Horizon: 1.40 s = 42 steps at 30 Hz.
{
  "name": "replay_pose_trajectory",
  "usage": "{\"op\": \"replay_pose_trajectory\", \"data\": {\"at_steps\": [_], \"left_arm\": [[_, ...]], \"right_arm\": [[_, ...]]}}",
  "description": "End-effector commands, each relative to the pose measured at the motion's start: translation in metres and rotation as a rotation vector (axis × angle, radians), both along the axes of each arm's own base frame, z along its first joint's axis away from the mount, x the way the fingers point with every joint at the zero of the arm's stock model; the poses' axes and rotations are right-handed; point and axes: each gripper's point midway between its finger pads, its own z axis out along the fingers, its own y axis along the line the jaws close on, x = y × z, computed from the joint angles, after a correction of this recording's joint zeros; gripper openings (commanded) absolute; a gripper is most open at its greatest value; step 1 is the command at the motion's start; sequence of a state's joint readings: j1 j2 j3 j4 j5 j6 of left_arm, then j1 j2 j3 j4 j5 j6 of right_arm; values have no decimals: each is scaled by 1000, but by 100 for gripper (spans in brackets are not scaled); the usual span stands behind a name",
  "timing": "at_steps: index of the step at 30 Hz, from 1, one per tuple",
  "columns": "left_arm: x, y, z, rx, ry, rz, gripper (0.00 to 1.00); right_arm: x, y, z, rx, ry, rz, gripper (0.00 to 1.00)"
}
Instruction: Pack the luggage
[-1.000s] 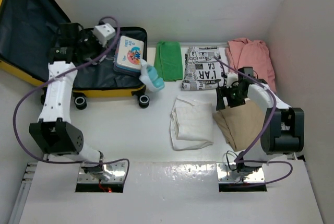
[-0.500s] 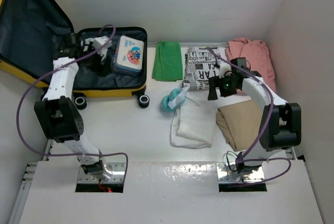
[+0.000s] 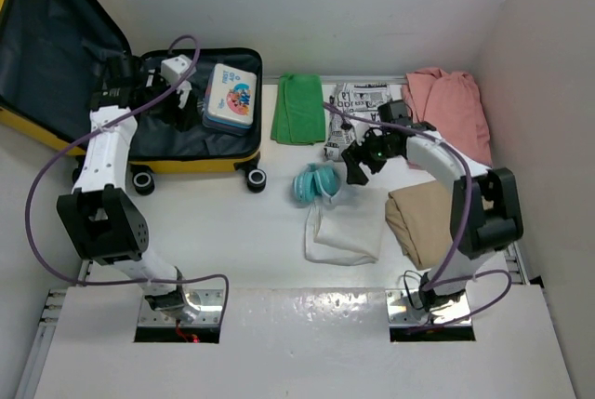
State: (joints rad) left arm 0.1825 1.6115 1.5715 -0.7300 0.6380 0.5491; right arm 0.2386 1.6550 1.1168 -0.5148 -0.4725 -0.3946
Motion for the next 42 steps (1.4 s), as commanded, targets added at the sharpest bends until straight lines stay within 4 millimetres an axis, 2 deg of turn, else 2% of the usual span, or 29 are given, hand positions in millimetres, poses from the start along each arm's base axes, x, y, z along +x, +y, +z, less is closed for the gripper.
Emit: {"op": "replay_pose_trajectory", "data": {"at_steps": [1, 3, 4, 7, 13, 19, 27, 28, 32, 36, 38, 39, 40, 41, 42], "left_arm": [[-16, -27, 40, 1, -107, -61, 85], [-24, -43, 27, 23, -81, -93, 85], [-29, -47, 26, 28, -82, -100, 85], [-34, -57, 13, 44, -65, -113, 86], [-34, -51, 14, 57, -74, -75, 86], [-40, -48, 8, 68, -60, -61, 86], [-45, -46, -1, 62, -39, -29, 86], [-47, -44, -3, 69, -37, -21, 86], [-47, -40, -5, 79, -41, 5, 86], [-50, -37, -6, 92, -48, 21, 86], [-50, -35, -7, 93, -43, 34, 86], [-49, -35, -9, 93, -45, 34, 86], [-50, -36, -9, 79, -36, 45, 86], [-47, -34, -7, 79, -42, 63, 86], [-46, -34, -2, 71, -60, 71, 86]], "right_arm": [[31, -5, 15, 9, 24, -90, 82], [31, -5, 19, 46, 142, -209, 78], [32, -7, 13, 48, 182, -241, 74], [29, -2, 12, 85, 290, -359, 69], [23, 12, 4, 125, 444, -408, 58], [15, 24, -1, 91, 474, -368, 55], [12, 32, -23, -26, 465, -341, 53], [9, 38, -25, -47, 458, -318, 53], [12, 36, -39, -124, 432, -332, 50], [14, 33, -51, -171, 428, -341, 39], [12, 37, -55, -180, 430, -318, 27], [12, 40, -53, -171, 432, -307, 20], [12, 47, -48, -146, 437, -291, 5], [14, 52, -40, -125, 422, -280, 0], [15, 58, -32, -90, 412, -267, 0]]}}
